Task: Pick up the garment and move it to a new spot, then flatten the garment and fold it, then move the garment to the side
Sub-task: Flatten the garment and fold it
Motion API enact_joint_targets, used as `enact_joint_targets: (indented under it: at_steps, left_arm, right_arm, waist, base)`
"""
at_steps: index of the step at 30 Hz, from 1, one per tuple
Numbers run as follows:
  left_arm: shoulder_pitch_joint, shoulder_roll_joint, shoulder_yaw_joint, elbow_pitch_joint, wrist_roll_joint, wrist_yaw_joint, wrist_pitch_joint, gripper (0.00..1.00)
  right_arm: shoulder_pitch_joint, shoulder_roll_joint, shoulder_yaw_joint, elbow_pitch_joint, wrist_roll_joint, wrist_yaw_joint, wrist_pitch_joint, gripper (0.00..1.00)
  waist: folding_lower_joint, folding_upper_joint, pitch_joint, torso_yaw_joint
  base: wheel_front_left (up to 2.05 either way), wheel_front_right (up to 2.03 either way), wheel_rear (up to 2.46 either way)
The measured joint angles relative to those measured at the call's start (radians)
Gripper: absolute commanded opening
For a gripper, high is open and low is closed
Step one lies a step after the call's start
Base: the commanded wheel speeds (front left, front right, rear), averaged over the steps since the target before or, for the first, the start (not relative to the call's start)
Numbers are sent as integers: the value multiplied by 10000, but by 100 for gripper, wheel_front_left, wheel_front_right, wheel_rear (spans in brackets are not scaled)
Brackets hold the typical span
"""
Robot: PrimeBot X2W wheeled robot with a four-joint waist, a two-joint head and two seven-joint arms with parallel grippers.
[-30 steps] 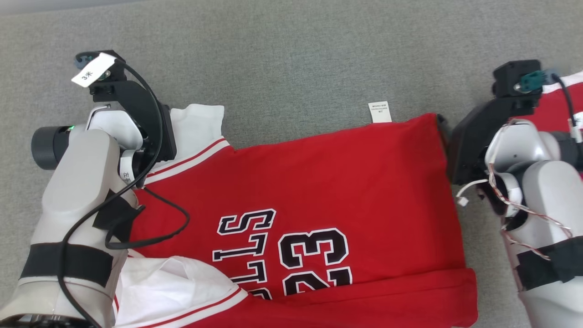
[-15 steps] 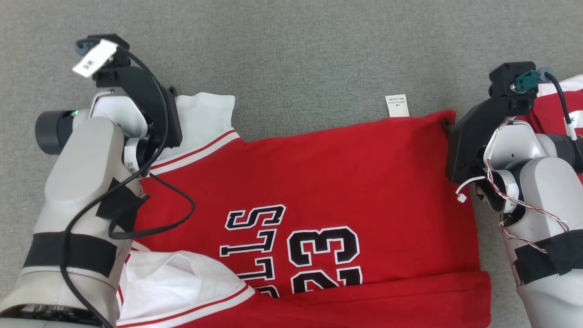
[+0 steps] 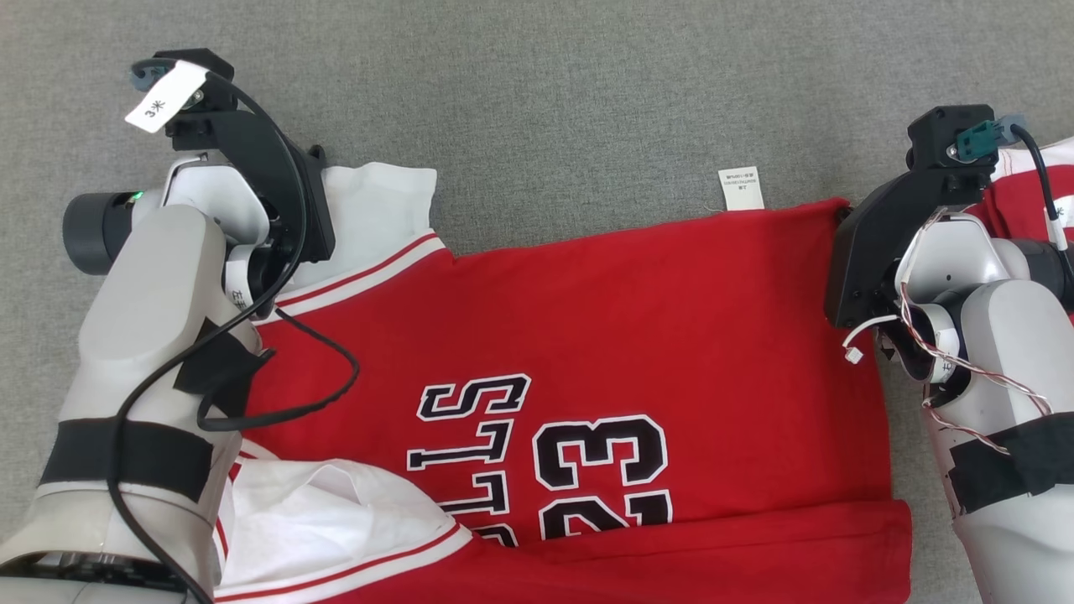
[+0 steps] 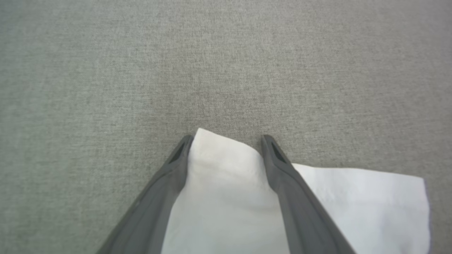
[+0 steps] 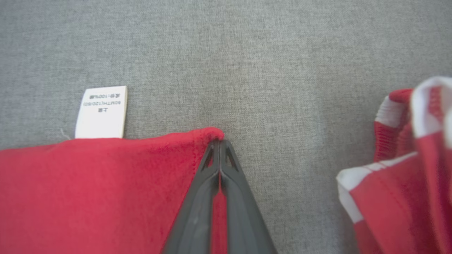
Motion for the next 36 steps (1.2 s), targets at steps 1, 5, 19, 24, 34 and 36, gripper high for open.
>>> enact_joint_targets:
  at_steps: [1,5,19,24,34,36]
  left_arm:
    - [-5,0,0,15,0,2,-29,96]
    - [-27,8,12,58,0,48,-84,92]
    - [-158,119,123,591,-165,61,-21,100]
    - [-151,209,222,640,-203,59,-10,100]
    - [-10,217,255,727,-265,-4,-12,0]
    - [-11,222,255,744,-265,-6,-13,0]
  right_arm:
    - [-9,0,0,12,0,0,-2,0]
    - [-35,-2,-2,69,0,0,-79,0]
    - [-134,-23,-29,606,0,0,-299,0]
    - [-130,-25,-19,623,0,0,-313,0]
    - [-130,-25,13,642,0,2,-353,0]
    - [-130,-25,13,665,0,2,-355,0]
  waist:
    - [0,0,8,0]
    - [0,0,24,7]
    - [1,1,-292,107]
    - [1,0,-366,118]
    - [1,0,-394,69]
    - [1,0,-402,60]
  base:
    - [0,0,0]
    - [0,0,0]
    - [0,0,0]
    - [0,0,0]
    - [0,0,0]
    - [0,0,0]
